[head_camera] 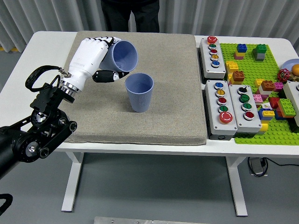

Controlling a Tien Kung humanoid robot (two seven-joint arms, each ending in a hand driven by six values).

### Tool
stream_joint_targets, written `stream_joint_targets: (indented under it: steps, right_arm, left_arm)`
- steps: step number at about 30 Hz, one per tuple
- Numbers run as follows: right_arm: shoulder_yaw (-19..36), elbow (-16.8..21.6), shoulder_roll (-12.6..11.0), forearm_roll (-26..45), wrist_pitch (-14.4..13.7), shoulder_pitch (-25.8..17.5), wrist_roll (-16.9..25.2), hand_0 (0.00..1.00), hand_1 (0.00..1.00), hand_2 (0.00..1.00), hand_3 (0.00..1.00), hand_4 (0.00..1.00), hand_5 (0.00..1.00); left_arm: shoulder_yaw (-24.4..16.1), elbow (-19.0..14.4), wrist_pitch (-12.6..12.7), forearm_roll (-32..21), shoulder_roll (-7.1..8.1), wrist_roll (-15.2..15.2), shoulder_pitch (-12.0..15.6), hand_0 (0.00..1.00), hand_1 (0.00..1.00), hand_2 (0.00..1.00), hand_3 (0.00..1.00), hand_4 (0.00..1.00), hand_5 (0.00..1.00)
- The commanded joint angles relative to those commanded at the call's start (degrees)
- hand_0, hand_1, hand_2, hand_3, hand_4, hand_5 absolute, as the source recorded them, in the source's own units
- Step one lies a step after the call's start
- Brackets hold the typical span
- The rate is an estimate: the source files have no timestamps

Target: Pick cup pour cup place

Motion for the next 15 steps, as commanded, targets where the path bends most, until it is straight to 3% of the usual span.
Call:
stream_joint_targets:
  steps: [15]
  right_arm:
    - [-0.2,0.0,-0.1,0.4,-0.2,0.1,0.2,0.668,0.609,0.555,0.541,0.002,0.154]
  left_arm:
    - [2.0,0.0,0.2,2.4,2.97,-0.2,-2.6,0.389,0.48,0.534,0.533,0.741,0.124]
